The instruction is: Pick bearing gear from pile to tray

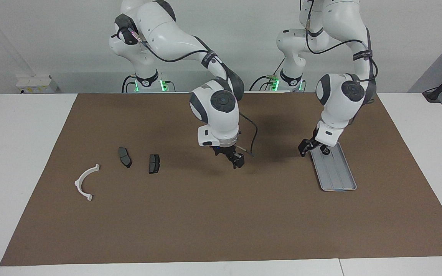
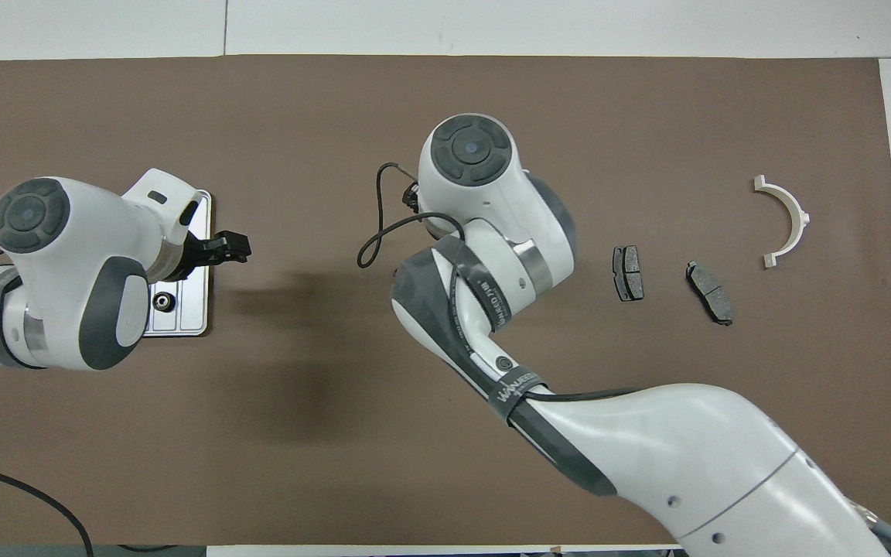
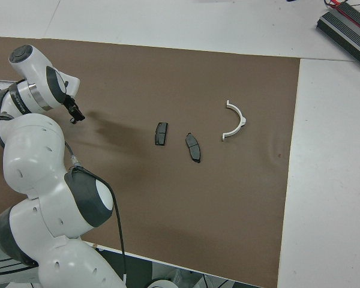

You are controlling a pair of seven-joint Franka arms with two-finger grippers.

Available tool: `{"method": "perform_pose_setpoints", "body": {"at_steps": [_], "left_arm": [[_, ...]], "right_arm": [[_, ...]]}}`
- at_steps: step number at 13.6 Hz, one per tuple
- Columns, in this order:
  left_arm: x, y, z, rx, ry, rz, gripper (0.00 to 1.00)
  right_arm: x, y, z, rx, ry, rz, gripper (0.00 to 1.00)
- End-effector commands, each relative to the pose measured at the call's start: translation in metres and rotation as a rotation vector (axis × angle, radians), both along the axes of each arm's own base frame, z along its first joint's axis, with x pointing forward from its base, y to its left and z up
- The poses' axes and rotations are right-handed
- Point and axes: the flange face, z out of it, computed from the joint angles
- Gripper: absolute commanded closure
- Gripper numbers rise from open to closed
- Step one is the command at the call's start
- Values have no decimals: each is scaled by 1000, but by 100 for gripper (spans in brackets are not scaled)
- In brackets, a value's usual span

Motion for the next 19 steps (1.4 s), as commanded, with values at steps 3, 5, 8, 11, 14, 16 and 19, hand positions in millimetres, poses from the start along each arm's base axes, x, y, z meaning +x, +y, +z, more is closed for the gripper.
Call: {"method": "perform_pose_setpoints", "body": {"at_steps": [3, 5, 8, 11, 14, 16, 19], "left_arm": [[13, -139, -3, -26, 15, 92, 8], [18, -185, -17, -29, 22, 144, 20], [5, -222, -45, -16, 34, 105, 24], [-2, -237, -48, -15, 26, 97, 26], [-15, -245, -58, 7, 41, 91, 30], [-21, -245, -64, 15, 53, 97, 31], [-37, -249, -76, 21, 56, 80, 37]], "right_arm": [[15, -110, 83, -4, -2, 372, 0], [23, -160, 103, -17, -16, 542, 0], [30, -228, 122, -22, -21, 685, 0], [27, -267, 137, -32, -11, 724, 0], [23, -287, 153, -49, -15, 701, 0], [21, -295, 160, -53, -25, 689, 0], [17, -305, 171, -55, -40, 688, 0]]}}
